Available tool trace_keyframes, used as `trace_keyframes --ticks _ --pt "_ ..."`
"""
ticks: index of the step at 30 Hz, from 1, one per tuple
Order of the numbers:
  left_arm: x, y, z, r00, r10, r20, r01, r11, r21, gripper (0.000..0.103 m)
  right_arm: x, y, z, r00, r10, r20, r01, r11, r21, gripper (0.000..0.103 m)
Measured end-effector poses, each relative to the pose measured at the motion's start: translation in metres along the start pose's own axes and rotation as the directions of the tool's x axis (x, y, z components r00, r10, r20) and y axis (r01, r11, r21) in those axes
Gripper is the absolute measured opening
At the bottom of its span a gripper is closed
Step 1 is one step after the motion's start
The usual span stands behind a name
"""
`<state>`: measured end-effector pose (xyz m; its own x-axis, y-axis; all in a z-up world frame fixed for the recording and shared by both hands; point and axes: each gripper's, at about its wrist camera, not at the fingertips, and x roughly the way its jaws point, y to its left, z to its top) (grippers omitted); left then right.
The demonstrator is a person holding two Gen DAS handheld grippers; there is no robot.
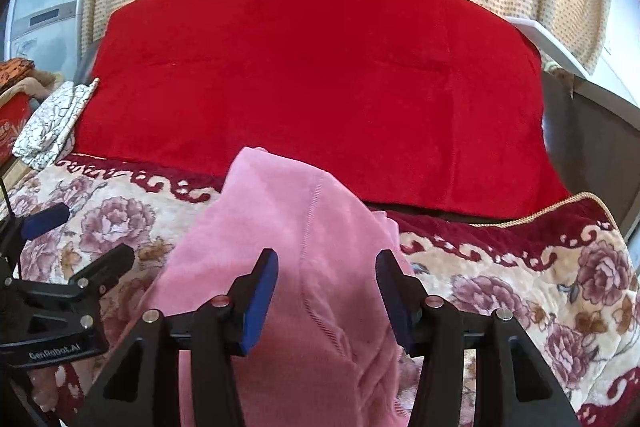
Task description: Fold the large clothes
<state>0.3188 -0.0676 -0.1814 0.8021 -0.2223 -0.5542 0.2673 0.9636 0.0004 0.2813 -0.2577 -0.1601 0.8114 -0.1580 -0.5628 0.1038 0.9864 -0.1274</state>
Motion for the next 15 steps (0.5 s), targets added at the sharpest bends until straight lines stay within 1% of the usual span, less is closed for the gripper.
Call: trace_keyframes --ticks 8,15 --pt "0.003 0.014 -0.002 0.999 0.032 0.003 -0.032 0.999 -0.034 0.103 0.001 0.019 0.004 1.0 0.005 0.01 -0.005 1.0 -0.031 0.055" --pt "0.002 0.019 -0.003 0.999 0.039 0.007 -0.039 0.998 -0.042 0.103 0.002 0.027 0.005 1.0 0.012 0.013 -0.012 0.999 -0.04 0.055"
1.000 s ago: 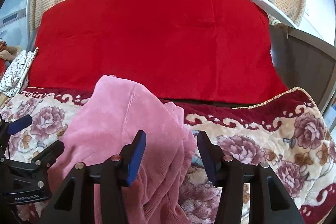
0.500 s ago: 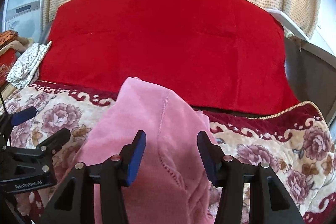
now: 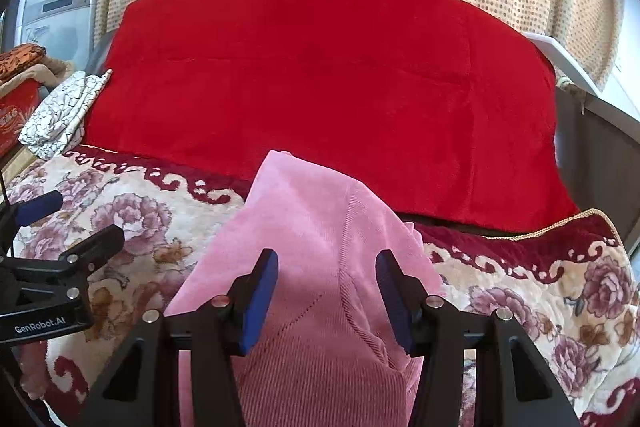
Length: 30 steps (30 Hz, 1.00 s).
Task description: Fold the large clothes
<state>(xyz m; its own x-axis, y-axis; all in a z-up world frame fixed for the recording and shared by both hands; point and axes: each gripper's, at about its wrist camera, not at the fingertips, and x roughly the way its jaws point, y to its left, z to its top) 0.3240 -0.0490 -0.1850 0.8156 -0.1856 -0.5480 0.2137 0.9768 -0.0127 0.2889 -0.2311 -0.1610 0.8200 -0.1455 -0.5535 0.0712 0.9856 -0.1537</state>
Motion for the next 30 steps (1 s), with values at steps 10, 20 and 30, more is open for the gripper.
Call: trace_keyframes --ticks 10,20,30 --pt "0.001 -0.003 0.0 1.0 -0.011 -0.006 0.011 1.0 0.003 0.103 0.0 0.0 0.0 1.0 0.005 0.0 -0.005 1.0 0.006 0.055" --pt "0.039 -0.017 -0.003 0.898 -0.389 -0.204 0.372 0.921 -0.12 0.103 0.032 -0.12 -0.02 0.955 0.297 -0.026 -0.255 0.859 0.443 0.081" --pt "0.085 -0.027 -0.009 0.714 -0.623 -0.318 0.537 0.78 -0.322 0.103 0.125 -0.183 -0.09 0.719 0.694 -0.028 -0.366 0.413 0.834 0.085"
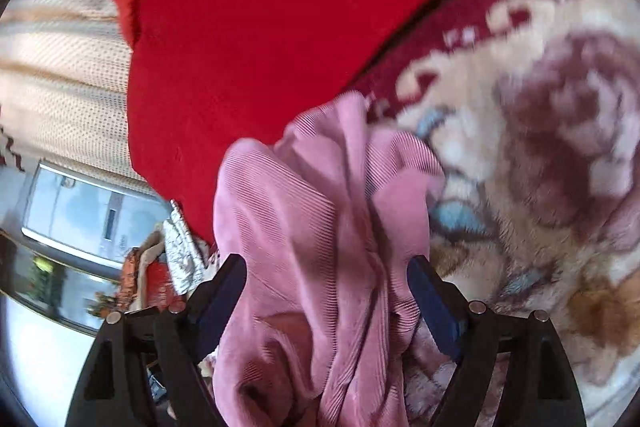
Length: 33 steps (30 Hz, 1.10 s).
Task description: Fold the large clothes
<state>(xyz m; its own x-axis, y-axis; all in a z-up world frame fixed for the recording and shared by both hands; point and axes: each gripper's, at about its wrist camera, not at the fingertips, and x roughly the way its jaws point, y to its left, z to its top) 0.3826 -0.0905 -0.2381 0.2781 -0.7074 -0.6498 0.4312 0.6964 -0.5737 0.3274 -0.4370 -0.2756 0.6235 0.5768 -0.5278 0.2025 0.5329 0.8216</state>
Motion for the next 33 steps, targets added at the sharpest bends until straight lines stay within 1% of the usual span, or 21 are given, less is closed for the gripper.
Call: trace_keyframes --ticks 2,3,4,6,9,12,14,15,16,17,18,19,21,22,24,25,26,27,29,31,33 --pt "0.006 0.004 0.001 1.0 -0.02 -0.022 0.019 1.0 -0.024 0.103 0.009 -0.004 0.0 0.999 -0.015 -0.033 0.015 1.0 0.007 0.085" --pt "0.009 0.005 0.002 0.999 -0.022 -0.031 0.022 0.999 -0.029 0.103 0.011 -0.006 0.0 0.999 -0.032 -0.038 0.032 0.999 0.002 0.085" --pt "0.011 0.005 0.002 0.999 -0.026 -0.04 0.025 0.999 -0.032 0.103 0.013 -0.006 0.0 0.997 -0.068 -0.033 0.067 0.998 -0.012 0.085" --pt "0.016 0.006 0.002 0.997 -0.03 -0.065 0.028 0.999 -0.03 0.103 0.015 -0.006 0.001 0.996 -0.081 -0.04 0.08 0.997 -0.016 0.085" --pt "0.019 0.005 0.002 0.997 -0.036 -0.075 0.034 0.999 -0.027 0.103 0.008 -0.007 0.007 0.997 -0.08 -0.019 0.08 0.997 -0.006 0.085" --pt "0.023 0.005 0.003 0.995 -0.043 -0.085 0.041 0.999 -0.026 0.103 0.013 -0.017 0.011 0.998 -0.035 -0.055 0.036 0.999 0.017 0.085" --pt "0.025 0.008 0.003 0.995 -0.051 -0.085 0.048 0.998 -0.036 0.103 0.019 -0.011 0.01 0.998 -0.007 -0.07 0.004 0.999 -0.033 0.088" --pt "0.026 0.008 0.002 0.995 -0.054 -0.084 0.051 0.998 -0.039 0.101 0.024 -0.008 0.01 0.995 0.046 -0.094 -0.049 0.998 -0.038 0.088" --pt "0.026 0.007 0.002 0.994 -0.069 -0.083 0.066 0.997 -0.042 0.094 0.033 -0.006 0.01 0.989 0.091 -0.118 -0.094 0.995 -0.028 0.094" --pt "0.021 0.011 0.002 0.993 -0.087 -0.082 0.084 0.995 -0.047 0.089 0.037 -0.002 0.009 0.99 0.083 -0.111 -0.088 0.995 -0.042 0.099" --pt "0.021 0.011 0.002 0.988 -0.127 -0.085 0.122 0.991 -0.06 0.076 0.04 0.002 0.009 0.992 0.07 -0.106 -0.077 0.995 -0.064 0.102" --pt "0.021 0.01 0.003 0.986 -0.143 -0.081 0.138 0.988 -0.07 0.074 0.045 0.009 0.007 0.993 0.054 -0.106 -0.065 0.993 -0.098 0.103" --pt "0.02 0.007 0.003 0.99 -0.125 -0.072 0.121 0.991 -0.054 0.073 0.052 0.017 0.005 0.996 0.029 -0.086 -0.04 0.991 -0.127 0.103" --pt "0.019 0.005 0.003 0.991 -0.12 -0.067 0.117 0.992 -0.05 0.07 0.054 0.02 0.003 0.997 0.022 -0.075 -0.032 0.99 -0.14 0.102" --pt "0.017 0.001 0.004 0.993 -0.111 -0.05 0.109 0.993 -0.037 0.064 0.055 0.025 0.002 0.998 -0.004 -0.061 -0.006 0.988 -0.157 0.091" --pt "0.017 -0.001 0.004 0.993 -0.107 -0.045 0.105 0.994 -0.031 0.062 0.053 0.025 0.0 0.998 -0.006 -0.058 -0.003 0.988 -0.154 0.082" --pt "0.015 -0.003 0.003 0.994 -0.099 -0.036 0.098 0.995 -0.018 0.061 0.05 0.026 -0.002 0.999 0.009 -0.052 -0.016 0.99 -0.14 0.073" --pt "0.015 -0.005 0.004 0.995 -0.095 -0.033 0.095 0.995 -0.014 0.059 0.048 0.027 -0.004 0.999 0.017 -0.046 -0.023 0.991 -0.132 0.072" --pt "0.012 -0.009 0.005 0.996 -0.087 -0.023 0.087 0.996 -0.005 0.058 0.042 0.03 -0.006 1.0 0.004 -0.03 -0.008 0.989 -0.148 0.066" --pt "0.01 -0.011 0.006 0.996 -0.088 -0.014 0.088 0.996 -0.001 0.056 0.038 0.037 -0.007 1.0 0.002 -0.015 -0.005 0.987 -0.159 0.063" --pt "0.005 -0.015 0.008 0.996 -0.086 -0.002 0.086 0.996 0.003 0.055 0.033 0.044 -0.009 1.0 0.018 -0.002 -0.018 0.985 -0.172 0.061"
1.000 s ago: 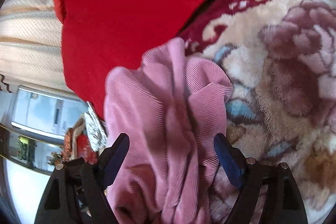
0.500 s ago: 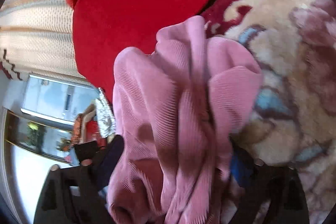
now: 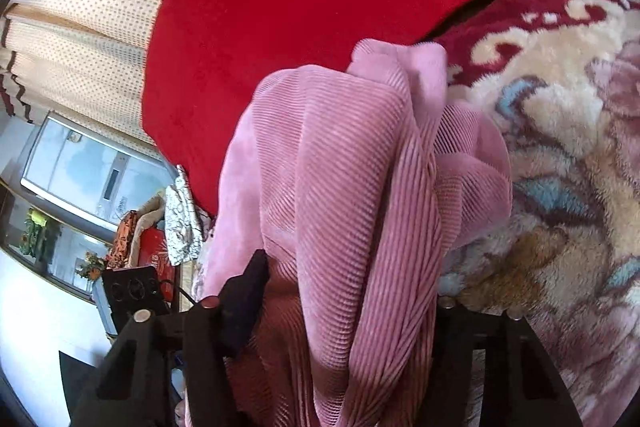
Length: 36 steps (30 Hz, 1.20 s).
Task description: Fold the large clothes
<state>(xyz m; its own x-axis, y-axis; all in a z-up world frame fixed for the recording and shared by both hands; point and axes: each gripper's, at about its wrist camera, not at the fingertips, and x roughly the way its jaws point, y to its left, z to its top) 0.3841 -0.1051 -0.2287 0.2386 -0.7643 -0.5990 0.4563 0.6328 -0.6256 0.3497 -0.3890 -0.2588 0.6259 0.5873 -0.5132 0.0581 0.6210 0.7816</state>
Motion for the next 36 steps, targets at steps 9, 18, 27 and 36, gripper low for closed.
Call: trace_keyframes --ticks 9,18,27,36 --pt "-0.06 -0.02 -0.011 0.995 0.036 0.095 -0.042 0.997 0.064 0.055 -0.016 0.05 -0.015 0.997 0.074 0.036 -0.07 0.993 -0.093 0.057" --pt "-0.106 -0.042 -0.052 0.983 0.123 0.135 -0.137 0.986 0.1 0.055 -0.033 0.085 -0.057 0.991 0.134 0.03 -0.128 0.981 -0.149 0.057" --pt "-0.043 0.001 -0.066 0.949 0.316 -0.008 -0.315 0.948 0.049 0.072 0.021 0.027 -0.087 0.999 0.006 -0.051 -0.008 0.999 -0.05 0.059" --pt "-0.058 -0.005 -0.061 0.941 0.337 0.038 -0.339 0.938 0.08 0.072 -0.041 0.055 -0.083 0.98 -0.193 0.042 0.197 0.966 -0.166 0.065"
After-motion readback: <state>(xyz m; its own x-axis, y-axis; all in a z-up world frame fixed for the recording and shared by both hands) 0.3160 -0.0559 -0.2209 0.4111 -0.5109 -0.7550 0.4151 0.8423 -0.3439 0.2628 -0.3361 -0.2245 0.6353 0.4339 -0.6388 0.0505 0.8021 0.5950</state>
